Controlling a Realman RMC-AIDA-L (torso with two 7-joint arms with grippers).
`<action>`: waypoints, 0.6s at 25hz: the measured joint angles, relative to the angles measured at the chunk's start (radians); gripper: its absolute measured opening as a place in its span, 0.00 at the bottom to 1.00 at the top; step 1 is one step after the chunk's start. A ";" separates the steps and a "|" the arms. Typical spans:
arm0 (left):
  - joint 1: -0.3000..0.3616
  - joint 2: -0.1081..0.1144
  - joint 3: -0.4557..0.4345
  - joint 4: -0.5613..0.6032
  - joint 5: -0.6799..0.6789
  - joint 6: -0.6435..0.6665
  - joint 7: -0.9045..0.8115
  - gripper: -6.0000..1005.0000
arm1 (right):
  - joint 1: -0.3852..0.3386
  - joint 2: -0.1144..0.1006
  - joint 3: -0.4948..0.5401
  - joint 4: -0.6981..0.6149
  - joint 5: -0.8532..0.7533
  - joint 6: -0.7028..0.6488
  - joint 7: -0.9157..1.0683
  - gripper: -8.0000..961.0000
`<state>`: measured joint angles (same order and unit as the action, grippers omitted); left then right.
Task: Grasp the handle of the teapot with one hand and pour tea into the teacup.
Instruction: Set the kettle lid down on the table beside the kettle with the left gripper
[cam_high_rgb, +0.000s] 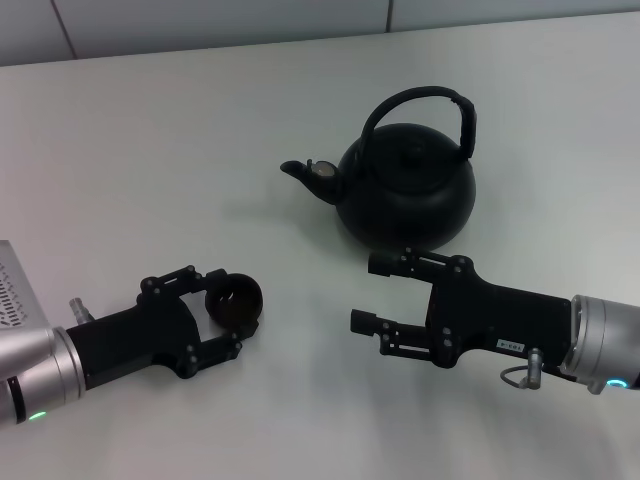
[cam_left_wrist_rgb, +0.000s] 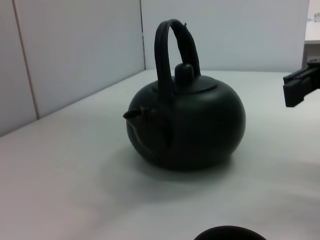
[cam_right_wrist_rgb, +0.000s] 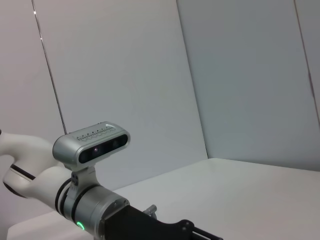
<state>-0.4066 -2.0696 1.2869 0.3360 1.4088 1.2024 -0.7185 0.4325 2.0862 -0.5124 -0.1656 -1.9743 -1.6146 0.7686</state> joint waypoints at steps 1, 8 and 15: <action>-0.001 0.000 0.000 0.000 0.007 -0.001 -0.002 0.70 | 0.000 0.000 0.000 0.000 0.000 0.000 0.000 0.77; -0.003 0.000 -0.001 0.001 0.017 -0.008 -0.003 0.70 | 0.000 -0.001 0.000 -0.003 0.000 0.002 0.000 0.77; -0.003 -0.001 -0.003 0.009 0.018 -0.006 -0.003 0.70 | 0.001 -0.002 0.000 -0.005 0.000 0.003 0.000 0.77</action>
<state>-0.4091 -2.0708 1.2843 0.3445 1.4267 1.1963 -0.7219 0.4337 2.0847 -0.5123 -0.1703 -1.9741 -1.6120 0.7685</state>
